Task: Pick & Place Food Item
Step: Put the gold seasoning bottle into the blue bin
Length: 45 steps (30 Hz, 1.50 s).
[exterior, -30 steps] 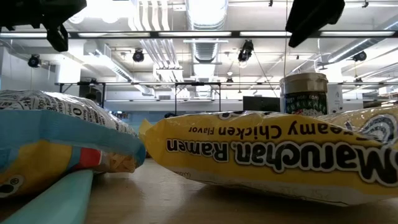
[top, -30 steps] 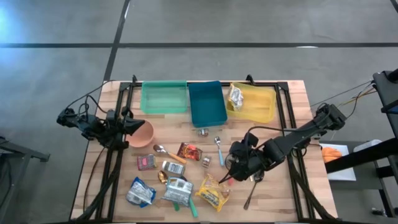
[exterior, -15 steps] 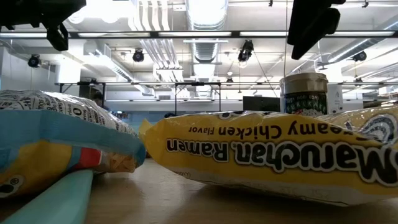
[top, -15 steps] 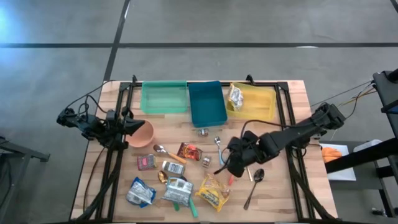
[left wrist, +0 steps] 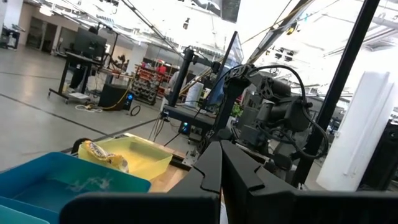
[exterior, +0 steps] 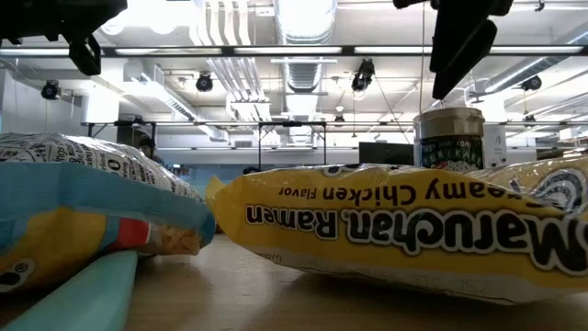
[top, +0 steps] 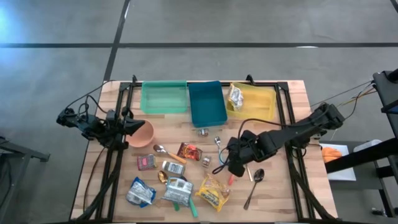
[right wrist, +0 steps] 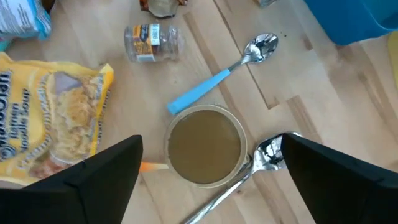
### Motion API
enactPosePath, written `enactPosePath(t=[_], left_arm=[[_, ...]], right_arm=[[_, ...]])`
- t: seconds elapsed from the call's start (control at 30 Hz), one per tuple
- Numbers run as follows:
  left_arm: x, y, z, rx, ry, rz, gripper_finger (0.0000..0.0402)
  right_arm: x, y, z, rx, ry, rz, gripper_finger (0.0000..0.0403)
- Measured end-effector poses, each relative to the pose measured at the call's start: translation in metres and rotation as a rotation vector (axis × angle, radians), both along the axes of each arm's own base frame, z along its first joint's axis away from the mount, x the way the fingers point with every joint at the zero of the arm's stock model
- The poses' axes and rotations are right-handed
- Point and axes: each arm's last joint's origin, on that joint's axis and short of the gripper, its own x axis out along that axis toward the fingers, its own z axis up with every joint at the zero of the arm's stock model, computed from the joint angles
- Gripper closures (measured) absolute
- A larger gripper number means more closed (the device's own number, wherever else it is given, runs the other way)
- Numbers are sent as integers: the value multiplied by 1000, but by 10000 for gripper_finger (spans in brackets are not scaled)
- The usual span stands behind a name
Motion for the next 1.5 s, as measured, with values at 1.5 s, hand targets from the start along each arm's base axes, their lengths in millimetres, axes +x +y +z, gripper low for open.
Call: enactPosePath(t=[1.5], left_arm=[[0, 0, 0, 17, 3, 6, 399]], right_arm=[[30, 6, -43, -84, 155, 107, 22]])
